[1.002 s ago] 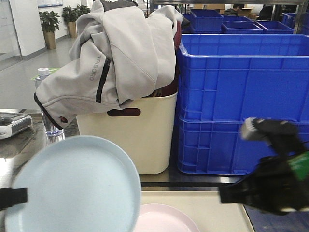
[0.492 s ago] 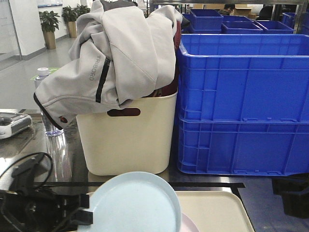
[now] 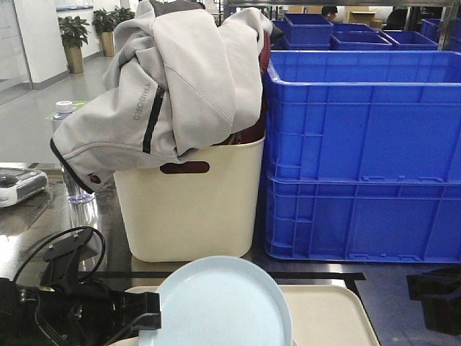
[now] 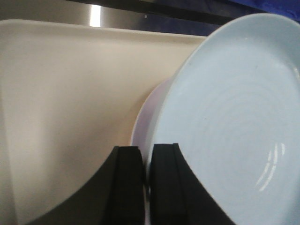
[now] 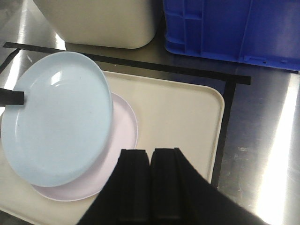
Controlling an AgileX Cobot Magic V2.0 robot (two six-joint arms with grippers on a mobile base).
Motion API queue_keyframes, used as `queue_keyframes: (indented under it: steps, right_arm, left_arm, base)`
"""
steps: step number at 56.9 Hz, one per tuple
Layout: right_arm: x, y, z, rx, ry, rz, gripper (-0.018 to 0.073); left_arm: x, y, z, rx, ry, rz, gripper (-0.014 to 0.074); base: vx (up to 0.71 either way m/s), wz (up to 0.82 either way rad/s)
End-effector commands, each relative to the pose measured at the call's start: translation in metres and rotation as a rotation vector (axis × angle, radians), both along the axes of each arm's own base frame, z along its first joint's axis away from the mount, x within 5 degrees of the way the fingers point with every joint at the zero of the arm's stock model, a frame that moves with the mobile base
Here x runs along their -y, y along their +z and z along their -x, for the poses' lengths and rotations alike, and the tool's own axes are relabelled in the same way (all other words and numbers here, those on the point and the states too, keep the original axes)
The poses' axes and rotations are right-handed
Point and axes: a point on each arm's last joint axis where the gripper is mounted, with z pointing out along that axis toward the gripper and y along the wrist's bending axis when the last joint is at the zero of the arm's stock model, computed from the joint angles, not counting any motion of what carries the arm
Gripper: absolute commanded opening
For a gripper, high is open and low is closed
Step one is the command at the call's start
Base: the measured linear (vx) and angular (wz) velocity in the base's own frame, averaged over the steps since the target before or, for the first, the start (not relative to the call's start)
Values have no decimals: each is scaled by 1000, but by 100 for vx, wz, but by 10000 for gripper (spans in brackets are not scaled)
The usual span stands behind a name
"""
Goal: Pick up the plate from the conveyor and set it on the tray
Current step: 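Lower the light blue plate onto the cream tray and open the left gripper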
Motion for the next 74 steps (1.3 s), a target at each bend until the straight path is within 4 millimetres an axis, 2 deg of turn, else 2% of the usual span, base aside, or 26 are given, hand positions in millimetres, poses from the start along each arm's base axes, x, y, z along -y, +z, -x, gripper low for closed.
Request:
queue_keyframes:
  steps: [1,9,18,23,32,37,40,43,48,54,58,61,65,74]
  right_arm:
    - [1,16,0,100,-7,-30,-9]
    - [1,16,1,94,-7,-28,-9]
    - [3,14,0,97,-10,10,-9]
    - [6,13,0,99,-21,59,-9]
    - [15,17,8,138,-43,124,-9]
    - [23,27,27,233,-52,133,-9]
    - [30,28,43,314,-54,135,-9]
    - [36,19,60,380,-60,123,-9]
    - [44,-13,85,416,-61,107,-9]
    - [51,-61,107,443,-69,78,-9]
    - [54,-81,117,506,-73,55,-9]
    - [55,-92,119,532,-73,46,-9]
    - [55,-98,121,576,-76,23,-9]
    - [55,-100,122,577,-82,3,-9]
  left_arm:
    - [1,21,-1,74,33,51,296]
    - [1,22,-3,87,46,49,372]
    - [-1,27,0,115,39,46,370]
    - [-3,38,8,177,1,23,298]
    - [-15,71,36,350,-54,-61,-8]
    - [-27,90,61,447,-70,-105,-6]
    - [-33,92,78,486,-86,-138,-1]
    - [-41,90,99,534,-93,-170,0]
    - [-58,82,141,625,-78,-184,0]
    - [-75,54,185,715,-50,-174,0]
    - [-83,40,207,771,-37,-155,0]
    - [-86,30,215,787,-29,-143,0]
    - [-88,26,220,812,-19,-135,0]
    - [-89,25,222,821,-13,-129,0]
  base:
    - [0,0]
    - [0,0]
    - [0,0]
    - [0,0]
    - [0,0]
    - [0,0]
    - [0,0]
    - [0,0]
    - [0,0]
    - [0,0]
    - [0,0]
    - [0,0]
    - [0,0]
    - [0,0]
